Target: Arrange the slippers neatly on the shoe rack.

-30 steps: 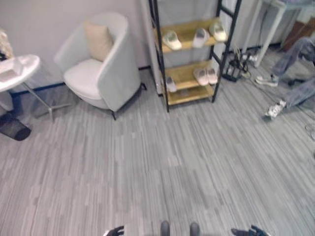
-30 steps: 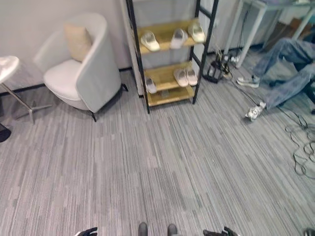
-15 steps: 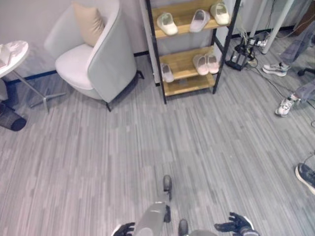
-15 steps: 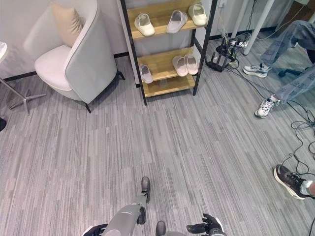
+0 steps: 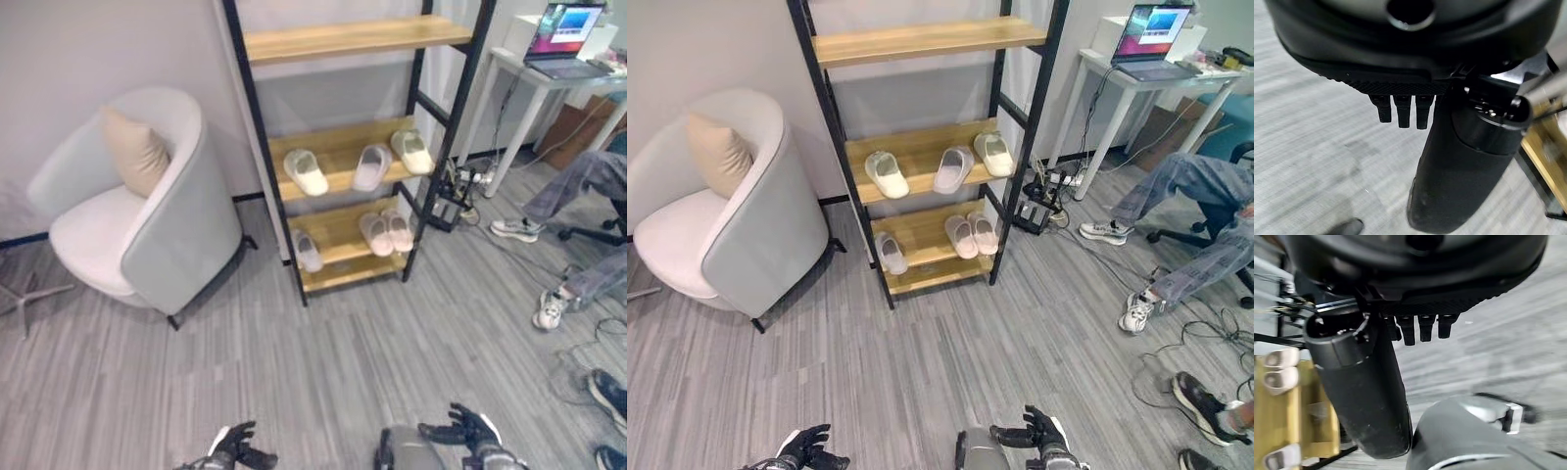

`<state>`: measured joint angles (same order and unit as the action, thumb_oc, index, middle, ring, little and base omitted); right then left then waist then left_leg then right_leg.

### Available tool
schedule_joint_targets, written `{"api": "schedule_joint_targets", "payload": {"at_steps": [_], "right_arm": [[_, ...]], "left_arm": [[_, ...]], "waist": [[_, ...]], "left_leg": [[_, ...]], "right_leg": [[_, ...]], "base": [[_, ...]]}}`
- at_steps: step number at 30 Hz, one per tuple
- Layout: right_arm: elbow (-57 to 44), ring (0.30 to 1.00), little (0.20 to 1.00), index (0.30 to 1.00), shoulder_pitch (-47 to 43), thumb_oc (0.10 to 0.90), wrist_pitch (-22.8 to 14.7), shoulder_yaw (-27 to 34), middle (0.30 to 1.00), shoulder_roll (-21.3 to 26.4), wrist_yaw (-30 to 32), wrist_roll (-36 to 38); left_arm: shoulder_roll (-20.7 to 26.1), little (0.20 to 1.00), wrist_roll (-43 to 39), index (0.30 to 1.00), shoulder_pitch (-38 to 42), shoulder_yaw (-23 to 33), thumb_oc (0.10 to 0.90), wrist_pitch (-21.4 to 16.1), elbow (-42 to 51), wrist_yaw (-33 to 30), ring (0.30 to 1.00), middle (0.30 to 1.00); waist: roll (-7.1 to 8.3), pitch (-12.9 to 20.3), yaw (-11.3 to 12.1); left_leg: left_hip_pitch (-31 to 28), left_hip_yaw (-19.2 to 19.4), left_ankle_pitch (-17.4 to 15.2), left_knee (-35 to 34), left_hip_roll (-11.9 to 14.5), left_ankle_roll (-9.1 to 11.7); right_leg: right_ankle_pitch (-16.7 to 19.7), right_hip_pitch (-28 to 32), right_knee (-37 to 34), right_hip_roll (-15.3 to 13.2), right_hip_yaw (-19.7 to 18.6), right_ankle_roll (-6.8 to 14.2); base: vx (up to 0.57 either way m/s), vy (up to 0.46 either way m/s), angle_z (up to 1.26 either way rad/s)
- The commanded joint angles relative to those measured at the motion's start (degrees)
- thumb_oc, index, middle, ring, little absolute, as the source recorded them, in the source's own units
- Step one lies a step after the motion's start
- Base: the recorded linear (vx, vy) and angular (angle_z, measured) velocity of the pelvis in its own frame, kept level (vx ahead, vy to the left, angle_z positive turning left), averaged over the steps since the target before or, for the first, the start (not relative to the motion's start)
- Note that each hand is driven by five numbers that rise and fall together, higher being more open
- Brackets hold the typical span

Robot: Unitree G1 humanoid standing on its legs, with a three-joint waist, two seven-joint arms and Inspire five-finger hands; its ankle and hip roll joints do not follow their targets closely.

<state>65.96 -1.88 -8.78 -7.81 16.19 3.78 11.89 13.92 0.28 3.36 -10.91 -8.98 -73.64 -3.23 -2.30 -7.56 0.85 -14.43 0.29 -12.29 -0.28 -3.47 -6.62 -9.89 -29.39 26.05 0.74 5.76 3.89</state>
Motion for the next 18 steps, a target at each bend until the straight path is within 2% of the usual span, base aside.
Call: {"api": "schedule_joint_targets", "payload": {"at_steps": [1, 4, 6, 7, 8, 9, 10, 12, 13, 14, 15, 16, 18], "right_arm": [[5.0, 0.9, 0.9, 0.9, 3.2, 0.8, 0.42, 1.77, 0.9, 1.74, 0.9, 2.14], [5.84, 0.9, 0.9, 0.9, 4.66, 0.8, 0.42, 3.62, 0.9, 2.37, 0.99, 3.18], [6.7, 0.9, 0.9, 0.9, 5.06, 0.8, 0.24, 5.48, 0.9, 3.06, 1.33, 4.83], [6.71, 0.9, 0.9, 0.9, 5.07, 0.8, 0.24, 5.48, 0.9, 3.07, 1.32, 4.83], [7.75, 0.9, 0.9, 0.9, 5.43, 0.8, 0.15, 7.36, 0.9, 3.74, 2.13, 6.52], [7.76, 0.9, 0.9, 0.9, 5.42, 0.8, 0.14, 7.37, 0.9, 3.75, 2.12, 6.53], [8.43, 0.9, 0.9, 0.9, 5.23, 0.8, -0.18, 9.58, 0.9, 4.94, 3.42, 9.11], [8.41, 0.9, 0.9, 0.9, 4.95, 0.8, -0.53, 10.24, 0.9, 5.85, 4.76, 10.13], [7.54, 0.9, 0.9, 0.9, 5.2, 0.8, -1.0, 10.78, 0.9, 6.56, 5.31, 10.9], [7.54, 0.9, 0.9, 0.9, 5.21, 0.8, -1.01, 10.79, 0.9, 6.56, 5.31, 10.91], [6.02, 0.9, 0.9, 0.9, 5.06, 0.8, -1.88, 10.91, 0.9, 7.32, 6.69, 10.9], [5.97, 0.9, 0.9, 0.9, 5.15, 0.8, -1.86, 10.94, 0.9, 7.34, 6.71, 10.88], [4.34, 0.9, 0.9, 0.9, 5.03, 0.8, -2.1, 10.6, 0.9, 7.45, 7.21, 10.61]], "left_arm": [[-0.24, 0.9, 0.16, 0.9, -2.78, -0.79, 0.8, -0.58, -1.4, -0.45, 0.9, 0.9], [-0.45, 0.9, 1.3, 0.9, -3.45, -1.27, 0.8, -0.59, -1.97, -0.39, 0.9, 0.9], [-0.57, 0.9, 1.33, 0.9, -4.16, -1.02, 0.8, -0.36, -2.44, -0.68, 0.9, 0.9], [-0.58, 0.9, 1.33, 0.9, -4.17, -1.03, 0.8, -0.36, -2.44, -0.68, 0.9, 0.9], [-0.6, 0.9, 1.37, 0.9, -4.41, -1.02, 0.8, -0.25, -2.42, -0.64, 0.9, 0.9], [-0.61, 0.9, 1.37, 0.9, -4.41, -1.03, 0.8, -0.24, -2.42, -0.64, 0.9, 0.9], [-0.41, 0.9, 1.36, 0.9, -3.97, -1.75, 0.8, -0.17, -1.21, -0.95, 0.9, 0.9], [-0.28, 0.9, 1.96, 0.9, -3.23, -3.23, 0.8, -0.21, 0.04, -1.66, 0.9, 0.9], [-0.52, 0.9, 2.15, 0.9, -2.4, -4.32, 0.8, -0.41, 0.84, -1.85, 0.9, 0.9], [-0.53, 0.9, 2.15, 0.9, -2.4, -4.34, 0.8, -0.41, 0.84, -1.85, 0.9, 0.9], [-1.13, 0.9, 2.17, 0.9, -2.37, -5.35, 0.8, -0.91, 0.67, -2.37, 0.9, 0.9], [-1.16, 0.9, 2.17, 0.9, -2.4, -5.4, 0.8, -0.93, 0.65, -2.38, 0.9, 0.9], [-1.54, 0.9, 2.2, 0.9, -2.85, -5.74, 0.8, -0.97, 0.51, -2.71, 0.9, 0.9]], "waist": [[1.02, -1.42, -0.19], [1.27, -0.5, -0.7], [0.98, 0.71, -0.61], [0.94, 0.72, -0.63], [0.89, 0.99, -0.53], [0.81, 1.02, -0.6], [1.53, 0.16, -0.38], [2.48, -0.44, 0.03], [2.83, -0.54, 0.33], [2.84, -0.6, 0.34], [2.38, -0.22, 1.23], [2.5, -0.25, 1.16], [2.01, -0.41, 2.43]], "left_leg": [[9.19, -2.34, 3.08, 6.9, -4.29, 2.32], [7.58, -4.04, 1.0, 8.92, -4.55, 3.0], [8.09, -3.82, 1.88, 12.73, -3.81, 4.51], [8.13, -3.85, 1.81, 12.83, -3.78, 4.53], [11.43, -2.21, 5.91, 21.19, -2.3, 7.69], [11.66, -2.29, 5.74, 21.54, -2.23, 7.72], [18.17, 1.69, 10.06, 33.49, 1.32, 9.0], [21.58, 5.52, 9.6, 36.99, 4.26, 7.99], [23.7, 8.05, 7.62, 33.16, 5.96, 7.18], [23.57, 8.06, 7.59, 33.09, 5.92, 7.15], [24.65, 6.45, 7.97, 17.9, 4.38, 7.15], [24.19, 6.4, 8.26, 17.22, 4.14, 7.14], [24.04, 3.12, 11.39, 10.7, 2.81, 8.1]], "right_leg": [[11.26, 12.0, -9.93, -1.4, -5.58, 2.82], [12.44, 14.24, -13.02, -1.53, -7.72, 2.64], [12.09, 16.41, -13.41, -0.84, -7.61, 1.59], [12.09, 16.42, -13.42, -0.82, -7.57, 1.58], [11.17, 19.41, -14.93, -0.78, -6.55, 0.55], [11.19, 19.38, -14.95, -0.73, -6.44, 0.52], [10.02, 21.73, -15.31, -1.32, -5.27, -1.36], [8.7, 24.11, -16.38, -1.64, -4.02, -2.57], [7.42, 25.97, -17.71, -1.89, -2.68, -2.65], [7.38, 26.08, -17.73, -1.93, -2.67, -2.62], [6.78, 27.77, -19.62, -1.47, -2.06, -1.88], [6.7, 27.98, -19.7, -1.66, -1.99, -1.84], [6.35, 29.09, -19.88, -0.64, -2.71, -1.66]], "base": [[0.39, -0.107, 0.81], [0.42, -0.151, 0.84], [0.31, -0.132, 0.36], [0.26, -0.163, -0.14], [0.14, -0.116, -0.14], [0.24, -0.24, -0.04], [0.16, -0.203, 0.29], [0.21, -0.209, 0.18], [0.15, -0.085, 0.22], [0.29, 0.021, 0.33], [0.2, 0.056, 0.37], [0.26, 0.067, 0.28], [0.14, 0.031, 0.1]]}}
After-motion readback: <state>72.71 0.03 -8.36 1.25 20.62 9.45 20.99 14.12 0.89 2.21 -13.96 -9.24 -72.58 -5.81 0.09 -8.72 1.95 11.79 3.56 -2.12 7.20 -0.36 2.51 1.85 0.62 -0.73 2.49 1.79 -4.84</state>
